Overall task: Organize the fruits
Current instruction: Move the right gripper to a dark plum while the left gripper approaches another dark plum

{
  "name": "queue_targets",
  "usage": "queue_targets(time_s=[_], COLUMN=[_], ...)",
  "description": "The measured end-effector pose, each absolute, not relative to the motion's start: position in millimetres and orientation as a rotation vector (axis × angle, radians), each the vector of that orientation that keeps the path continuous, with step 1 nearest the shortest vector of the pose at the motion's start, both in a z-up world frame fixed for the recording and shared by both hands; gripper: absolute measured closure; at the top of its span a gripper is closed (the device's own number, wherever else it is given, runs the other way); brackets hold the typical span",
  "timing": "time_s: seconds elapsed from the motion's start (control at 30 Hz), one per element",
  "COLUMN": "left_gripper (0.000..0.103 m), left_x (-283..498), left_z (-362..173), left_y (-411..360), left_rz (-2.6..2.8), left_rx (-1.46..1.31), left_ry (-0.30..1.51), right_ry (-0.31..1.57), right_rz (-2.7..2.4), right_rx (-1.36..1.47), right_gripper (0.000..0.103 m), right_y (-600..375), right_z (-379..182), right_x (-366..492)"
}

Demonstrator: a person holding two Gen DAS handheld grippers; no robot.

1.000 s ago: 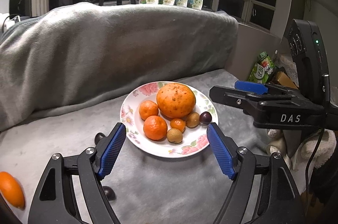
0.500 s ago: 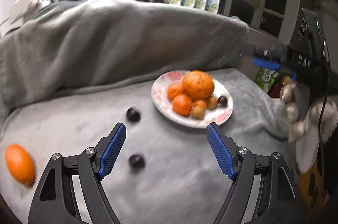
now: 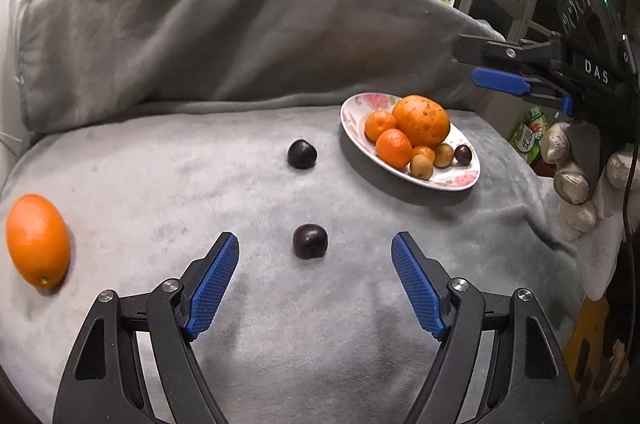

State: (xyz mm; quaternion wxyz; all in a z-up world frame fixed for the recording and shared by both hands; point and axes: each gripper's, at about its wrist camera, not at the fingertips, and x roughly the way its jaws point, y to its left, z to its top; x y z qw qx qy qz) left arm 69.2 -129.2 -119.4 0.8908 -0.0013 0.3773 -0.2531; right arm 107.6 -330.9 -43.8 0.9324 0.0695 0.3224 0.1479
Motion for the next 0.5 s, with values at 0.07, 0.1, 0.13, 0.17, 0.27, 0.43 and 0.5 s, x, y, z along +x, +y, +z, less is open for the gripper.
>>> queue_targets(time_s=[0.07,0.1,0.13,0.17,0.27,0.43,0.5], left_gripper=[0.024,0.026,0.029,0.035,0.045,0.053,0.059], left_x=[70.9,72.2,73.9,75.6,79.7,87.0,90.4], left_z=[-123.7,-125.3,-126.9,-128.3,-130.9,-136.1,-138.0], left_y=[-129.7,-129.3,-129.2,-129.3,-128.9,-132.9,-133.6], left_rz=[-0.527,-0.53,-0.535,-0.538,-0.541,-0.555,-0.559], left_rx=[-0.009,-0.014,-0.024,-0.03,-0.033,-0.029,-0.034], left_ry=[0.792,0.8,0.807,0.813,0.821,0.843,0.851], right_ry=[0.682,0.702,0.718,0.732,0.783,0.846,0.875], right_rz=[0.335,0.352,0.36,0.363,0.384,0.424,0.448], right_rx=[0.094,0.063,0.04,0.02,-0.047,-0.104,-0.122], right_gripper=[0.016,0.019,0.024,0.026,0.042,0.051,0.053], right_y=[-316.5,-308.1,-302.7,-297.3,-279.1,-258.6,-249.6], right_z=[-47.0,-50.2,-54.2,-57.7,-71.6,-91.3,-97.4], right_x=[115.2,120.4,124.5,128.1,141.6,158.8,167.4])
